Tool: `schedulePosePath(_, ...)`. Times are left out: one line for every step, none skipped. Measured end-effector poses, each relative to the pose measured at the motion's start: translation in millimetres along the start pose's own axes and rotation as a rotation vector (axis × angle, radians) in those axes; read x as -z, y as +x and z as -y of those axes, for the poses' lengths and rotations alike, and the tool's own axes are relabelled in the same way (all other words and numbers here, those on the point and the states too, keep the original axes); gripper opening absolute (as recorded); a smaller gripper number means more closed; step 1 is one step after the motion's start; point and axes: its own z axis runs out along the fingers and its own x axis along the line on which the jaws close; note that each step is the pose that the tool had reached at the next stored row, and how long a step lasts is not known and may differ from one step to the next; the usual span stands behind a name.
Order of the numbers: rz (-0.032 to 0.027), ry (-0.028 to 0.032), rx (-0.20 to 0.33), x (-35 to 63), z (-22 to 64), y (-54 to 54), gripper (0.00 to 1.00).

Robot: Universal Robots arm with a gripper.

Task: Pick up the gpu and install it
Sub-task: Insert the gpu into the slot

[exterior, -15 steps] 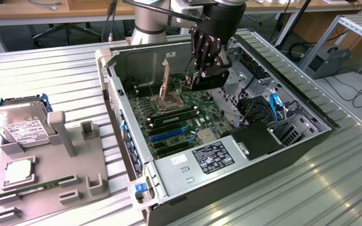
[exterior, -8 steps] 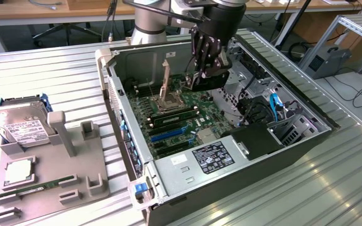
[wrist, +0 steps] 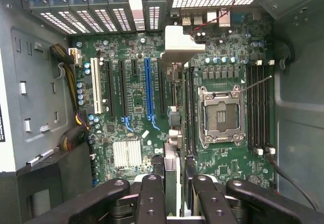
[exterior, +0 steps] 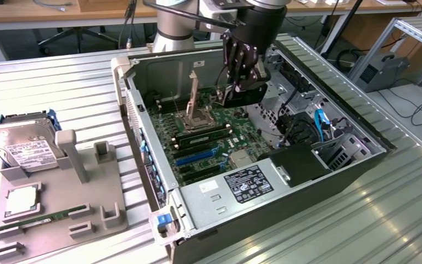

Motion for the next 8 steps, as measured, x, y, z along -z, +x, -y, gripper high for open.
schedulePosePath(0.0, 0.0, 0.0, -0.3, 0.0, 0.2, 0.26)
schedulePosePath(0.0, 0.0, 0.0, -0.5, 0.0, 0.3, 0.26)
schedulePosePath(0.0, 0.0, 0.0, -0.7, 0.0, 0.4, 0.26)
schedulePosePath(0.0, 0.0, 0.0, -0.8, 0.0, 0.5, 0.26)
schedulePosePath(-0.0001, 0.0, 0.0, -1.0, 0.1, 0.6, 0.26)
schedulePosePath(0.0, 0.0, 0.0, -1.2, 0.0, 0.7, 0.26)
schedulePosePath(0.0, 0.0, 0.0, -1.4, 0.1, 0.8, 0.26)
schedulePosePath(0.0001, 0.0, 0.0, -1.5, 0.1, 0.9, 0.26)
